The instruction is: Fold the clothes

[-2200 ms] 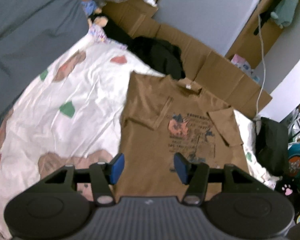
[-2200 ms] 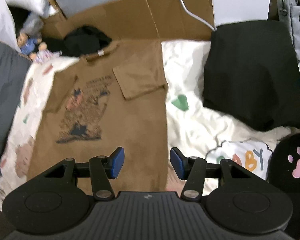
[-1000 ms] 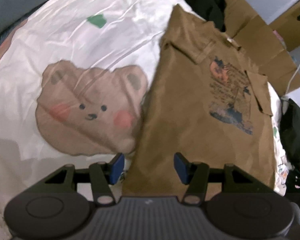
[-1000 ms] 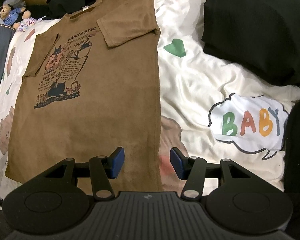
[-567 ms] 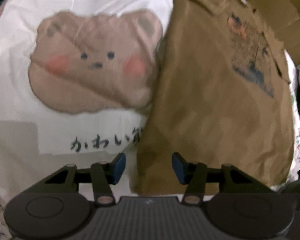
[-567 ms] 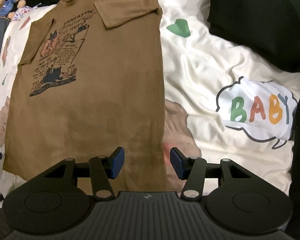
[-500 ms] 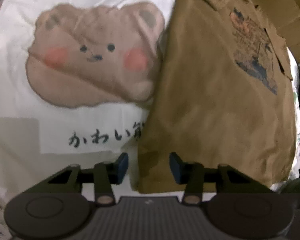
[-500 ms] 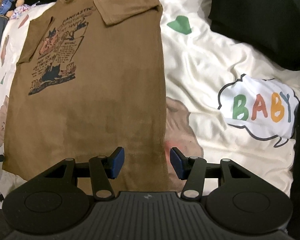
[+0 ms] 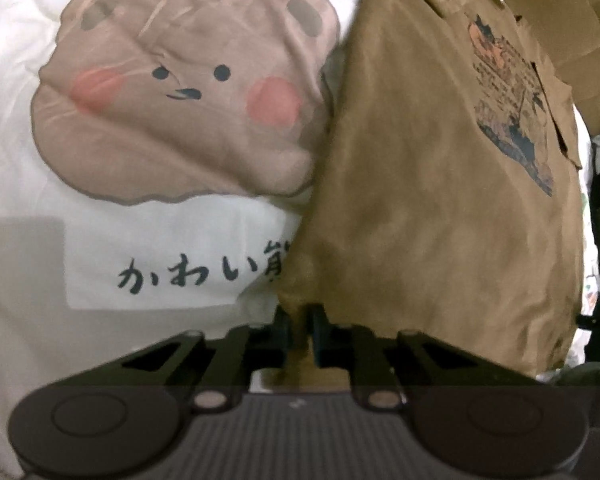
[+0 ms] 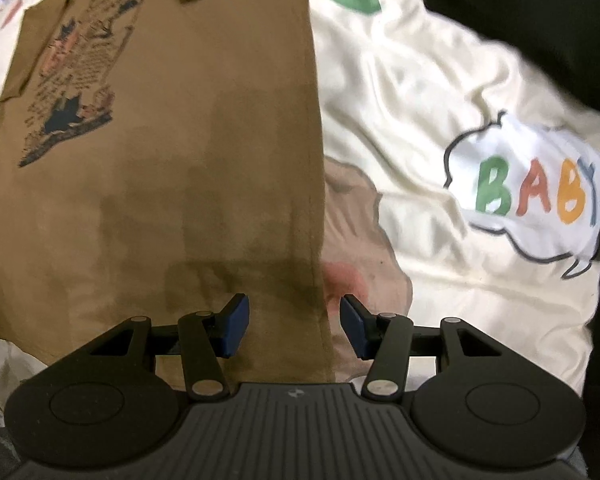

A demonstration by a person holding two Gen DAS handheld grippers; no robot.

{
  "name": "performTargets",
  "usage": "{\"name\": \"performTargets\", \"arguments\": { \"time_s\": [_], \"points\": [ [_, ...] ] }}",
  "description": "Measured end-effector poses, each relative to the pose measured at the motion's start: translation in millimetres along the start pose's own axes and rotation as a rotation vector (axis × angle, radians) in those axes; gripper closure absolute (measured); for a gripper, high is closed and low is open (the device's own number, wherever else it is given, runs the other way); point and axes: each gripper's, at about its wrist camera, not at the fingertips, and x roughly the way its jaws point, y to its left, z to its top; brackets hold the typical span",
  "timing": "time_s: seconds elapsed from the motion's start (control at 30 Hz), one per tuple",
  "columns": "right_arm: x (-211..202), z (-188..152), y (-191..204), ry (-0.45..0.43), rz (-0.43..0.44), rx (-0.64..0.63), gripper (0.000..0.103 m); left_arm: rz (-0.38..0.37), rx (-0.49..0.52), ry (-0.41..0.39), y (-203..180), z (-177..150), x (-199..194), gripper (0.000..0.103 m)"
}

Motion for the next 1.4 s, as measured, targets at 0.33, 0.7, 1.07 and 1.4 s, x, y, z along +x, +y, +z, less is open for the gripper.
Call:
{"name": "performTargets", "arguments": {
  "time_s": [0.33,0.7,1.07,1.4],
  "points": [
    [9,5,7,0.033,0.0,-0.039,0.096,-0.022,-0.017,-0.029,5,-3,-12,0.1],
    [-36,14,4,-0.105,0.05,-0.042,0.098,-0.063,0.015,-0.122,-14,8,-49,0.101],
    [-65,25,3,-0.22,0.095,-0.013,0.098,-0.149,0.013,-0.245,-35,35,-77,0.101],
    [-78,48,6,-0.298,0.15,0.007,0.098,-0.181,-0.003,-0.29,-40,66,-83,0.101]
  ]
}}
